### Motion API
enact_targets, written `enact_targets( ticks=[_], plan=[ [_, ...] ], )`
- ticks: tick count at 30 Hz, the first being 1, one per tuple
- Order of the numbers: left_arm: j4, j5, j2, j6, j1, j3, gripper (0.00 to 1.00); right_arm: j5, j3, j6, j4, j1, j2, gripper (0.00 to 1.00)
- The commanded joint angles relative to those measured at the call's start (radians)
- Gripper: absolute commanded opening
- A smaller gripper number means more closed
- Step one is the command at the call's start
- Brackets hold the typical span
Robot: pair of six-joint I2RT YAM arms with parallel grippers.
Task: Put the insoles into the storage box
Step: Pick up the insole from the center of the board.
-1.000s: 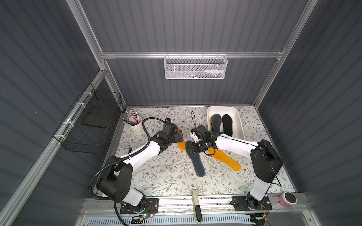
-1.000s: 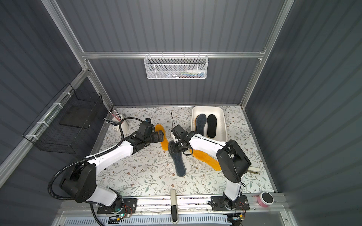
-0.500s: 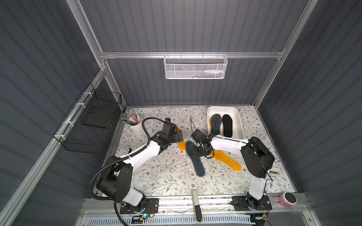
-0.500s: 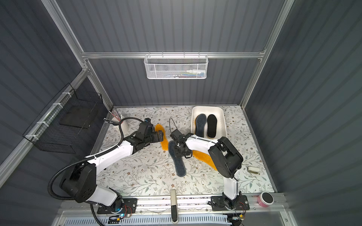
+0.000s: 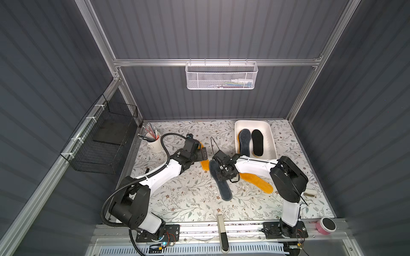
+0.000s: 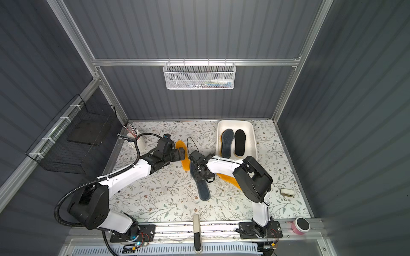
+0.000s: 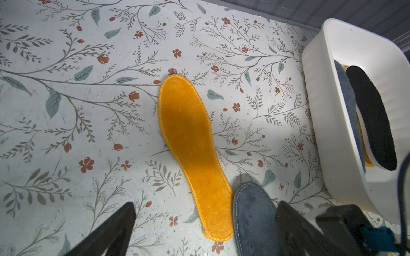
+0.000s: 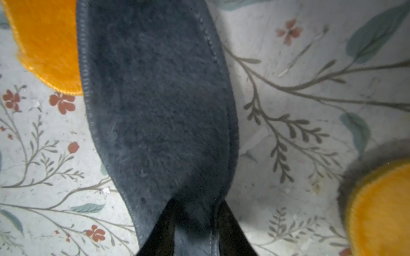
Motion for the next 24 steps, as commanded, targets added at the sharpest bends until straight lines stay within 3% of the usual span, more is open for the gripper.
enact_targets(
  ticks=[1, 12, 18, 24],
  plan=[
    [-0.010, 0.012, 0.008, -0.010, 0.006, -0.003, 1.00, 0.004, -0.039, 0.007, -0.017, 0.007, 0.021, 0.24],
    [-0.017, 0.009, 0.014, -0.012, 0.008, 0.000, 1.00, 0.036, -0.074, 0.007, 0.056, 0.006, 0.001, 0.07],
    [-0.017, -0.008, 0.002, -0.018, 0.008, -0.011, 1.00, 0.038, -0.136, -0.011, 0.173, 0.000, -0.107, 0.00],
    [-0.005, -0.056, -0.037, -0.031, 0.009, -0.037, 1.00, 0.106, -0.211, -0.068, 0.258, -0.002, -0.252, 0.00]
  ],
)
